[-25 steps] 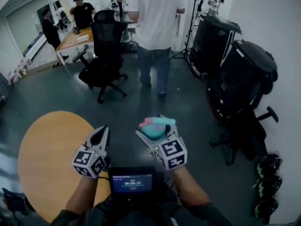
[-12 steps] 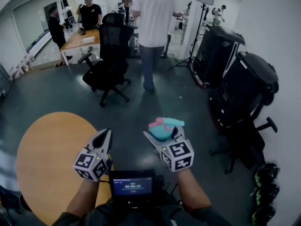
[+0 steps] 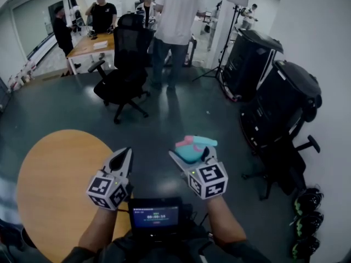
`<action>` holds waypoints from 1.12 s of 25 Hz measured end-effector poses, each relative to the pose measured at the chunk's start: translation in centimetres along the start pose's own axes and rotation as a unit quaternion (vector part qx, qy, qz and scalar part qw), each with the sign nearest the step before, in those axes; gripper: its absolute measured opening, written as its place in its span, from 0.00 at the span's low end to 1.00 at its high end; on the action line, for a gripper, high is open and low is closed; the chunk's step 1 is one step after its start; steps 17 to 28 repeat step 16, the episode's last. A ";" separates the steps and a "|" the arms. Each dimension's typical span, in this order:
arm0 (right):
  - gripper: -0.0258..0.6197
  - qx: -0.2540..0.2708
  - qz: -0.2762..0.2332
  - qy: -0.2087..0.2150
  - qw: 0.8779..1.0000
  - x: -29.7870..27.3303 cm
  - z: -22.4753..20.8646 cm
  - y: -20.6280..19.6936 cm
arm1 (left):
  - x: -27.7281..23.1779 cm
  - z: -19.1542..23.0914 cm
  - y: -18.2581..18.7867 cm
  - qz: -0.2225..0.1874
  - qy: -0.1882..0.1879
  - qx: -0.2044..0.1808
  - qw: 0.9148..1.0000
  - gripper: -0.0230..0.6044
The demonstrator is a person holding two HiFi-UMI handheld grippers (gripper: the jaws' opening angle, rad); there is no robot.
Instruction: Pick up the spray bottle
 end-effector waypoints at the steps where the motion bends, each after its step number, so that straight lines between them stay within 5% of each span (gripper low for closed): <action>1: 0.71 0.002 0.000 -0.001 1.000 0.0 0.0 0.1 | 0.0 0.0 0.1 -0.001 0.000 0.002 1.000 0.04; 28: 0.71 0.011 0.001 -0.020 1.000 2.6 0.5 0.5 | 1.0 -2.2 -0.3 -0.007 -0.023 0.015 1.000 0.04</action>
Point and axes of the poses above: the fingertips, and each gripper's own axes: x backward along the fingers, z to its left, y out of its top, the point moved 1 cm from there along x, backward along the fingers, and after that the axes turned 15 degrees about -z, right-handed, at the moved point
